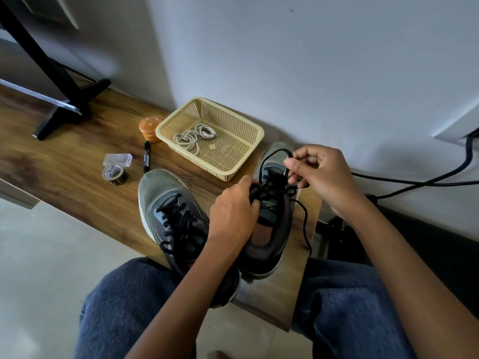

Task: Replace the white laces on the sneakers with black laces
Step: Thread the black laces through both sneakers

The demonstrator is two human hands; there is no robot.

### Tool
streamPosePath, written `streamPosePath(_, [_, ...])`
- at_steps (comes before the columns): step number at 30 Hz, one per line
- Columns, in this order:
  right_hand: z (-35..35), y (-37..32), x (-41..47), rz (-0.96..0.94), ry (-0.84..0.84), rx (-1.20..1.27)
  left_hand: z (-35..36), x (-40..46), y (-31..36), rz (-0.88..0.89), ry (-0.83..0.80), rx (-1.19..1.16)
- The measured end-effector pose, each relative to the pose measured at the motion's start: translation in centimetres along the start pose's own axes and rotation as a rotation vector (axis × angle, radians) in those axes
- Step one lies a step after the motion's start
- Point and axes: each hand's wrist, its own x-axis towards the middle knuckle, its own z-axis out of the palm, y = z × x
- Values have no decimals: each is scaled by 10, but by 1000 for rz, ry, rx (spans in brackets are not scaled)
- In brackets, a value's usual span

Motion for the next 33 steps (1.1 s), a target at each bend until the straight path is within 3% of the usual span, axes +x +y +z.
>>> streamPosePath(7, [-3,2,1,99,73,61,-1,-2,1,90,57,20])
streamPosePath(12, [-7,4,3,199,150,80,0,-3,1,191,9,19])
streamPosePath(15, [-8,1,3,182,134,70,4,-2,5,160,84,-21])
streamPosePath(21, [-8,-5,0,162,44,92,15,2,9,163,157,144])
streamPosePath(27, [-14,1,2,235,173,30,17,5,10,166,186,-12])
streamPosePath(33, [-13,7,4,364,43,-171,5,6,9,15,121,-295])
